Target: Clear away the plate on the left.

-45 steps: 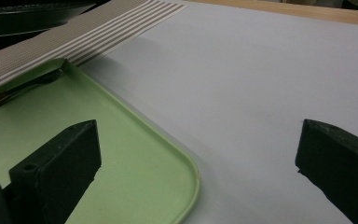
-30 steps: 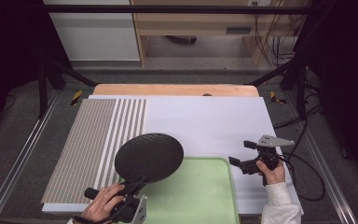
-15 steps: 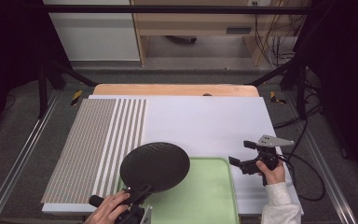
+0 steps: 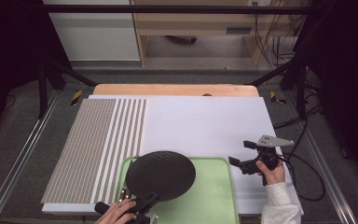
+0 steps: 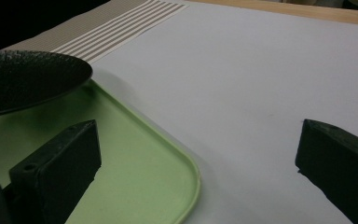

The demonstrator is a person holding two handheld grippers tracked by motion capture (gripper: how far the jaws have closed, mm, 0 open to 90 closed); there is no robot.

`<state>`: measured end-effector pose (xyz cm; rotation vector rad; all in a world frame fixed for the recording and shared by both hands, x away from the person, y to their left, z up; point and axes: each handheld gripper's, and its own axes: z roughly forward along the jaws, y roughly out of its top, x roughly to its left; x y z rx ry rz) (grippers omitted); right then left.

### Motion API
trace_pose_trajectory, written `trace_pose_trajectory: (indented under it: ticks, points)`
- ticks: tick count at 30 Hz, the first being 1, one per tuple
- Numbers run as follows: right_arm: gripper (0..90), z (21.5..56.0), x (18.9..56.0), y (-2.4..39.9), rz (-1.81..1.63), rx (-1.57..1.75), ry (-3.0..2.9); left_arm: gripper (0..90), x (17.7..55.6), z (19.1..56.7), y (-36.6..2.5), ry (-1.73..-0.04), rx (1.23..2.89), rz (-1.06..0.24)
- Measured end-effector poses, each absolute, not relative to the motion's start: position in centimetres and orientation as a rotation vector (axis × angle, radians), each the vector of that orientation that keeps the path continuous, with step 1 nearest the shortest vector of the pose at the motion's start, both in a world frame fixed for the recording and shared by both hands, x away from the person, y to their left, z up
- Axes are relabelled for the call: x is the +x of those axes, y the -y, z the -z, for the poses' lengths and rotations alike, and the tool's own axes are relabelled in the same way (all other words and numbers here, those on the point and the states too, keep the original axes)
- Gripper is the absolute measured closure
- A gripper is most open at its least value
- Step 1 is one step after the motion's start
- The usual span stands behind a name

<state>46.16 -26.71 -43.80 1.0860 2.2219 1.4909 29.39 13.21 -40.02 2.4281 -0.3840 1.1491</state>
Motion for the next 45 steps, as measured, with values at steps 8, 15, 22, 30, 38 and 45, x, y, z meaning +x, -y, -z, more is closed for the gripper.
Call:
trace_pose_trajectory:
  ticks: [8,15,22,30,38,45]
  points:
    - [0.6,43.8,46.2,26.7,-1.492,1.084,-2.220,84.0,29.2,40.6,-12.4,0.411,2.436,-1.113]
    - [0.6,43.8,46.1,26.7,-1.491,1.084,-2.221,83.8,29.2,41.1,-11.8,0.422,2.444,-1.090]
    - [0.6,43.8,46.2,26.7,-1.492,1.085,-2.219,83.2,29.1,41.5,-11.4,0.430,2.452,-1.070]
    - [0.6,43.8,46.1,26.7,-1.492,1.084,-2.220,83.7,29.1,42.0,-11.3,0.427,2.454,-1.062]
    - [0.6,43.7,46.1,26.7,-1.492,1.085,-2.220,86.1,28.6,42.9,-11.0,0.444,2.465,-1.035]
    - [0.6,43.8,46.1,26.7,-1.492,1.084,-2.222,81.1,28.6,43.6,-11.0,0.434,2.508,-0.947]
